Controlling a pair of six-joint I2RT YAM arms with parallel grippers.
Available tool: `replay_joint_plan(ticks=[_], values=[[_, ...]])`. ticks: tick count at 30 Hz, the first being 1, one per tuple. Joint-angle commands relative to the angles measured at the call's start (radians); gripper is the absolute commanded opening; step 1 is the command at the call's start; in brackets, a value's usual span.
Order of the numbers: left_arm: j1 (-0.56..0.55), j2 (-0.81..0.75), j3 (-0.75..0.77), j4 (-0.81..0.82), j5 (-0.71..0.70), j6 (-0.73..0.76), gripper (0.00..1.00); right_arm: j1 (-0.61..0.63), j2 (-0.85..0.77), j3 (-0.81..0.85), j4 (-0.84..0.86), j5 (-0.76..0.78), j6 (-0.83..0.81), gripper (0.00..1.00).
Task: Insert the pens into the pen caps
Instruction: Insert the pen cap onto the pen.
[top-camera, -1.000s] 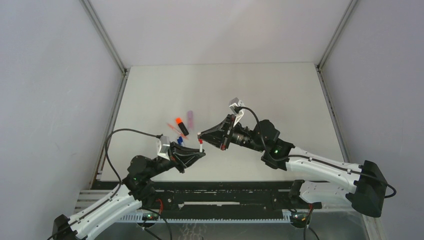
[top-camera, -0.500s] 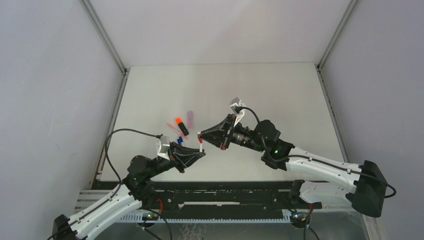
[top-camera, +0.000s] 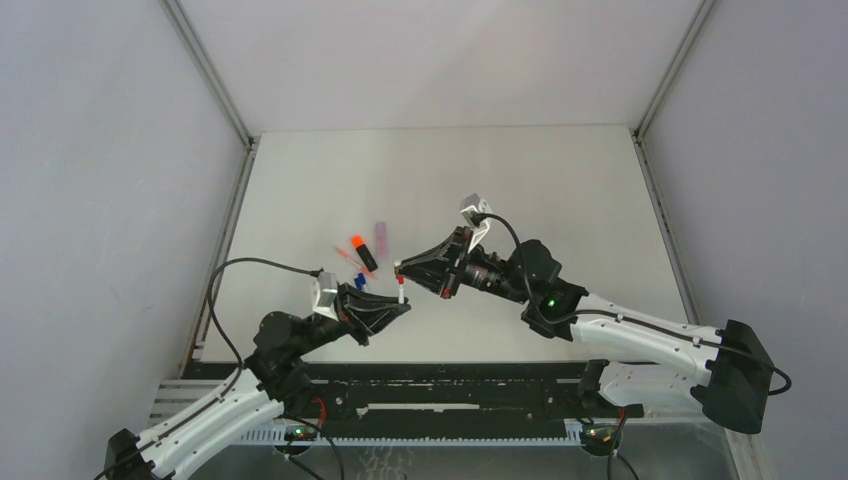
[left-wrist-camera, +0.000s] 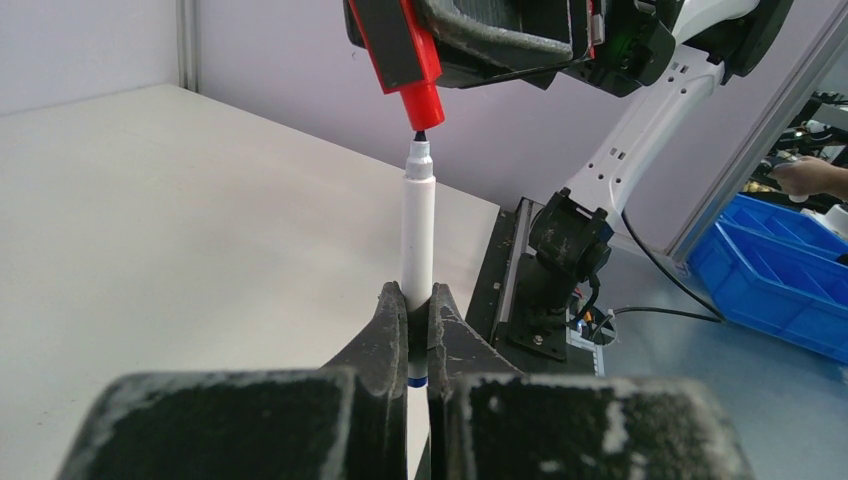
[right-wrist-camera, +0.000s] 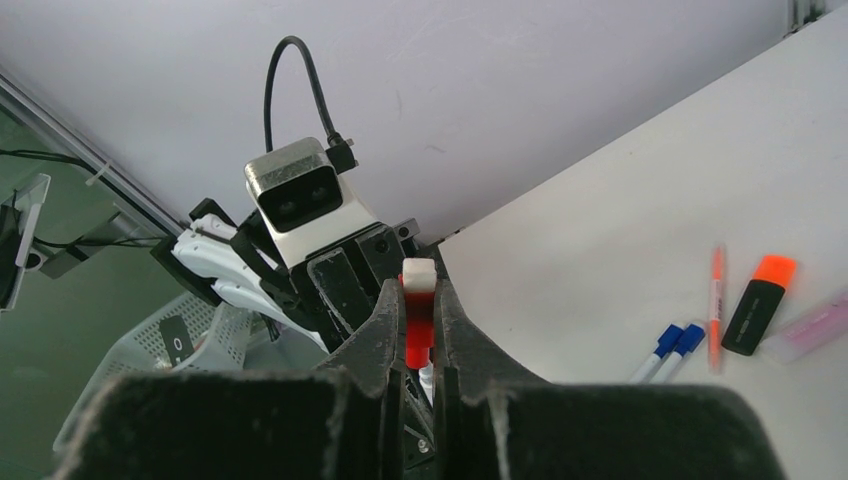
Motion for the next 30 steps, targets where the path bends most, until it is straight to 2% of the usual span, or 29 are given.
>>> replay_joint_plan(ticks=[1, 20, 30], values=[[0.002, -0.004, -0.004, 0.046, 0.007, -0.012, 0.00, 0.008, -0.001, 0.007, 0.018, 0.010, -0.023, 0.00], [0.002, -0.024, -0.004, 0.054, -0.016, -0.023, 0.00, 0.020, 0.001, -0.004, -0.022, 0.002, -0.039, 0.00], [0.004, -0.010, 0.029, 0.150, -0.071, -0.122, 0.00, 0.029, -0.011, -0.047, -0.005, -0.029, -0.047, 0.00]])
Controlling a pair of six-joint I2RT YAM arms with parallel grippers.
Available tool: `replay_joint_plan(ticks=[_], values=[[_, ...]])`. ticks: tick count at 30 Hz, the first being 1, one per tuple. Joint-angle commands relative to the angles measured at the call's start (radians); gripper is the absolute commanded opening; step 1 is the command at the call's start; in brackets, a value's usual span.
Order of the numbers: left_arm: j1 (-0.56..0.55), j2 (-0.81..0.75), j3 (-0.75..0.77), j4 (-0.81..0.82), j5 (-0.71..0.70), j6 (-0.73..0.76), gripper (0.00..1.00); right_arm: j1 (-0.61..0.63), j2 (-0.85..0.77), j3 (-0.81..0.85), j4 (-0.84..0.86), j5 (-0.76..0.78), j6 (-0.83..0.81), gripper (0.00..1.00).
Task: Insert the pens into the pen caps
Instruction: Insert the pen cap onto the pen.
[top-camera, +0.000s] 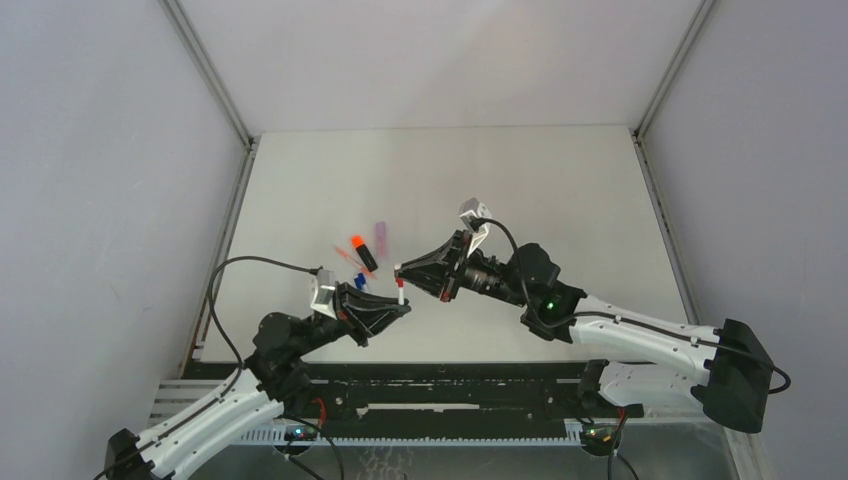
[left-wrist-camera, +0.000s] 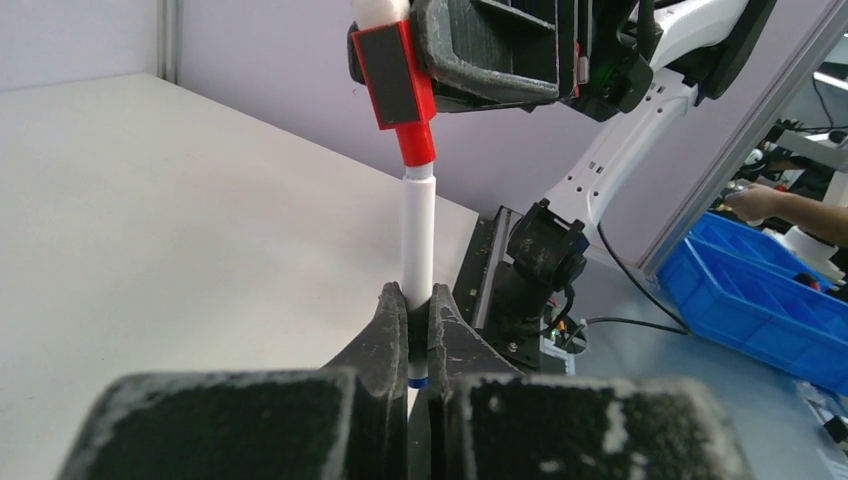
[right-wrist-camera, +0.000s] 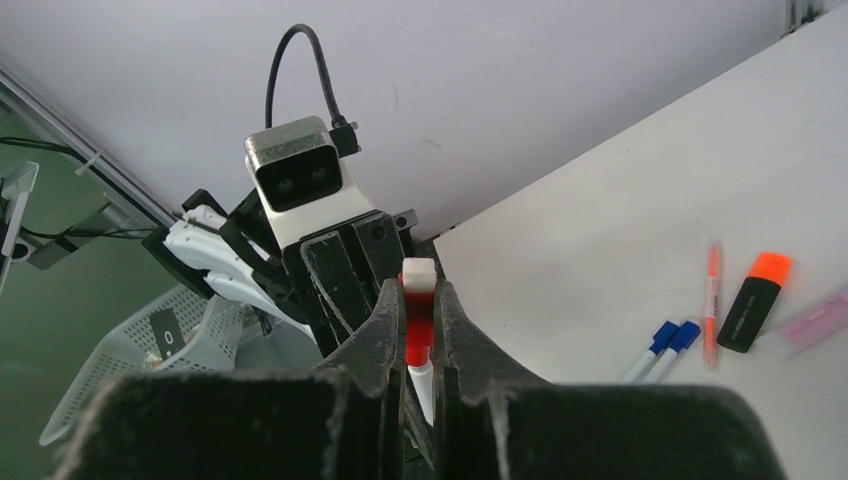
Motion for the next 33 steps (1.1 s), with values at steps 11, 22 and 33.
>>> replay_joint_plan(ticks=[11, 22, 33], values=[[0.037, 0.015, 0.105, 0.141, -0.065, -0.101, 0.00, 0.031, -0.021, -0.066, -0.061, -0.058, 0.014, 0.00], [0.087, 0.021, 0.165, 0.138, -0.104, -0.118, 0.00, 0.052, -0.003, -0.112, -0.126, -0.114, 0.108, 0.00], [0.151, 0.057, 0.227, 0.092, -0.171, -0.141, 0.00, 0.126, 0.023, -0.129, -0.231, -0.068, 0.159, 0.00]])
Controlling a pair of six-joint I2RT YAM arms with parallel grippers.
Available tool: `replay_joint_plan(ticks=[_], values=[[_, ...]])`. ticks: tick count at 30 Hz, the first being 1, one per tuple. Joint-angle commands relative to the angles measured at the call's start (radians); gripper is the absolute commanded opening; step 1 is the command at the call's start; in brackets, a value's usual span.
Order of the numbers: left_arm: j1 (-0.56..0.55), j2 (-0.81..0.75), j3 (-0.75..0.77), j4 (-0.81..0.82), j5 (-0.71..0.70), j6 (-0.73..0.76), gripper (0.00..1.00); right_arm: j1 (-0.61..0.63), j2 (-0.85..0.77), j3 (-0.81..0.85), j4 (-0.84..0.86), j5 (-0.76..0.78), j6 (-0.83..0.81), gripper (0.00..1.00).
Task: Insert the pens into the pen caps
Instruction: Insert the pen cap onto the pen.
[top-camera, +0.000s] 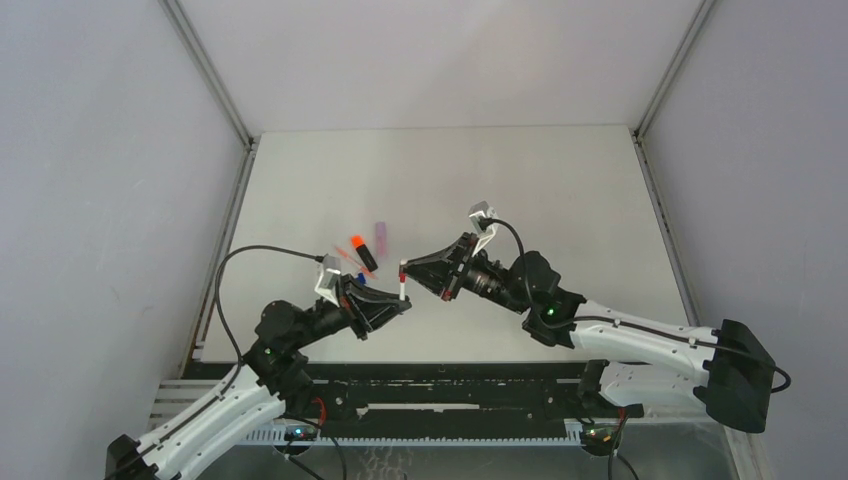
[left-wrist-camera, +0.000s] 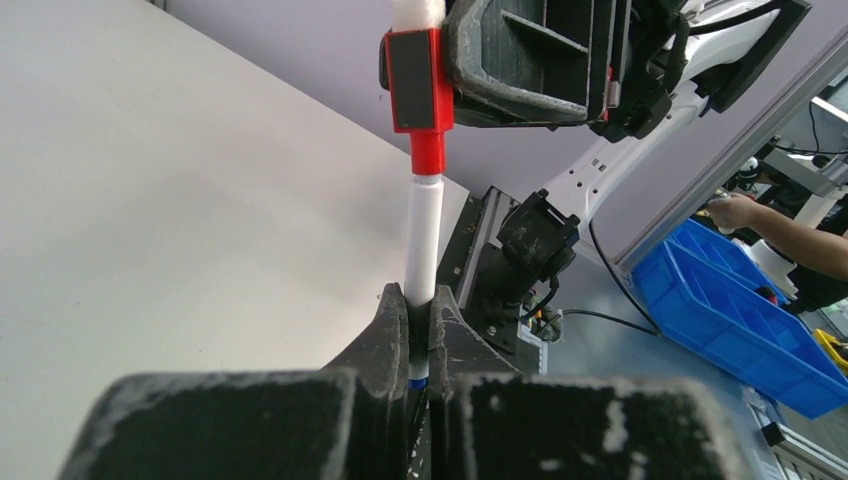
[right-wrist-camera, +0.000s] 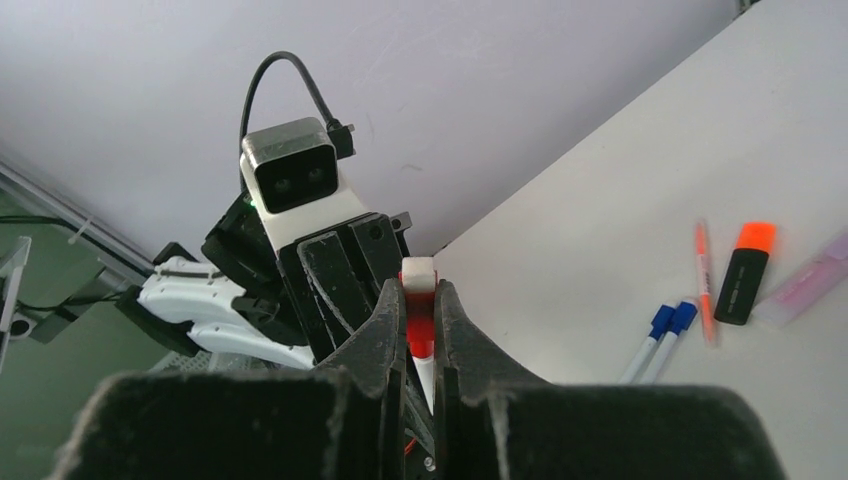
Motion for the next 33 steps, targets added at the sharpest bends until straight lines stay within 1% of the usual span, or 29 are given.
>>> replay_joint_plan(ticks=[1, 10, 15, 19, 25, 29, 31, 33], values=[[0.081, 0.006, 0.164, 0.184, -0.237, -0.035, 0.00, 0.115, 0.040, -0.065, -0.276, -0.178, 0.065, 0.00], [0.114, 0.018, 0.197, 0.184, -0.195, -0.046, 0.00, 0.162, 0.052, -0.098, -0.310, -0.196, 0.054, 0.00], [0.118, 0.032, 0.220, 0.118, -0.132, 0.005, 0.00, 0.152, 0.046, -0.066, -0.385, -0.257, 0.003, 0.00], [0.118, 0.046, 0.225, 0.086, -0.110, 0.048, 0.00, 0.152, 0.079, -0.036, -0.423, -0.313, -0.006, 0.00], [0.118, 0.051, 0.246, 0.018, -0.131, 0.116, 0.00, 0.152, 0.119, 0.010, -0.535, -0.354, -0.027, 0.00], [0.118, 0.054, 0.264, -0.045, -0.172, 0.158, 0.00, 0.149, 0.109, 0.033, -0.641, -0.339, -0.063, 0.00], [0.118, 0.060, 0.265, -0.059, -0.182, 0.171, 0.00, 0.139, 0.089, 0.037, -0.658, -0.325, -0.073, 0.00], [0.117, 0.079, 0.270, -0.069, -0.162, 0.190, 0.00, 0.121, 0.064, 0.037, -0.653, -0.317, -0.073, 0.00]])
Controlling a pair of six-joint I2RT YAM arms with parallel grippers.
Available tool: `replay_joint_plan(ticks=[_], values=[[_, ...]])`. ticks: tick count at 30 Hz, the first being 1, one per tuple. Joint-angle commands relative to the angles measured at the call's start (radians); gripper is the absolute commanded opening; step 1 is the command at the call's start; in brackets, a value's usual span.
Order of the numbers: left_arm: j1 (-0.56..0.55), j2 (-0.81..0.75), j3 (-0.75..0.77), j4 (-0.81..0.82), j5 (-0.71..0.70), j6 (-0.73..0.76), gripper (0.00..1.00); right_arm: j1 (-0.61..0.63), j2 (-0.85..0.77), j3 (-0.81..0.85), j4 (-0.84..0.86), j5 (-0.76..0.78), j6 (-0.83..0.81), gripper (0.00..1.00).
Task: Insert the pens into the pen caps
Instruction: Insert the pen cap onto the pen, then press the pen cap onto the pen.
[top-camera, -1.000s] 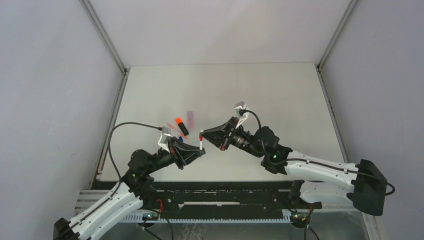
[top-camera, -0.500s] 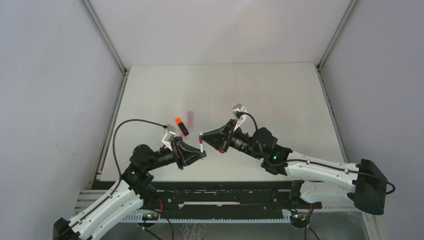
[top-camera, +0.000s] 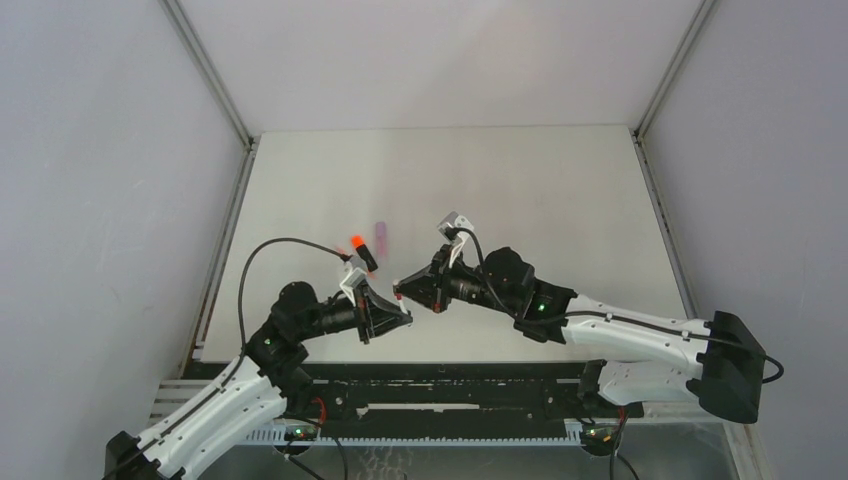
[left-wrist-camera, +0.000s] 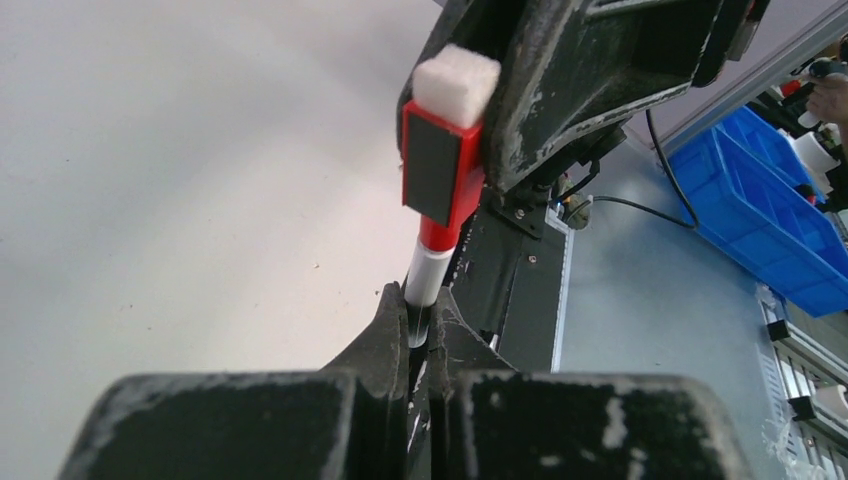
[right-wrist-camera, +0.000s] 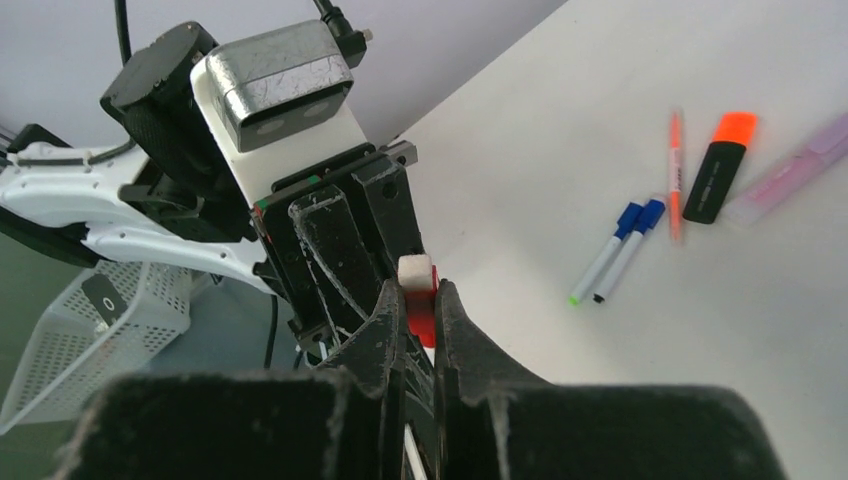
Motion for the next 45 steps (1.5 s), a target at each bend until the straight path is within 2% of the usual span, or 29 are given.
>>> replay_joint_plan(ticks=[1, 4, 10, 12, 15, 17, 20, 22, 29, 36, 45], values=[[0.057, 0.018, 0.190, 0.249, -0.284, 0.073, 0.00, 0.066, -0.022, -0.050, -0.379, -0.295, 0.019, 0.00], [0.038, 0.053, 0.181, 0.247, -0.234, 0.109, 0.00, 0.047, -0.050, -0.032, -0.373, -0.265, 0.006, 0.00], [-0.066, 0.119, 0.181, 0.163, -0.232, 0.237, 0.00, 0.014, -0.083, -0.001, -0.328, -0.239, -0.010, 0.01], [-0.092, 0.135, 0.174, 0.153, -0.233, 0.252, 0.00, 0.004, -0.098, 0.005, -0.319, -0.229, -0.014, 0.11], [-0.105, 0.149, 0.150, 0.158, -0.234, 0.256, 0.00, -0.014, -0.139, 0.008, -0.324, -0.209, -0.028, 0.40], [-0.108, 0.153, 0.131, 0.168, -0.233, 0.255, 0.00, -0.025, -0.172, 0.012, -0.347, -0.187, -0.043, 0.54], [-0.111, 0.168, 0.113, 0.181, -0.218, 0.255, 0.00, -0.040, -0.221, 0.012, -0.389, -0.159, -0.069, 0.65], [-0.115, 0.181, 0.104, 0.190, -0.199, 0.254, 0.00, -0.046, -0.243, 0.013, -0.399, -0.128, -0.088, 0.68], [-0.138, 0.189, 0.082, 0.220, -0.145, 0.264, 0.00, -0.048, -0.223, 0.071, -0.373, 0.001, -0.143, 0.67], [-0.153, 0.200, 0.078, 0.219, -0.124, 0.274, 0.00, -0.028, -0.113, 0.182, -0.364, 0.049, -0.221, 0.63], [-0.160, 0.195, 0.077, 0.216, -0.113, 0.281, 0.00, -0.023, -0.050, 0.258, -0.386, 0.066, -0.274, 0.55]])
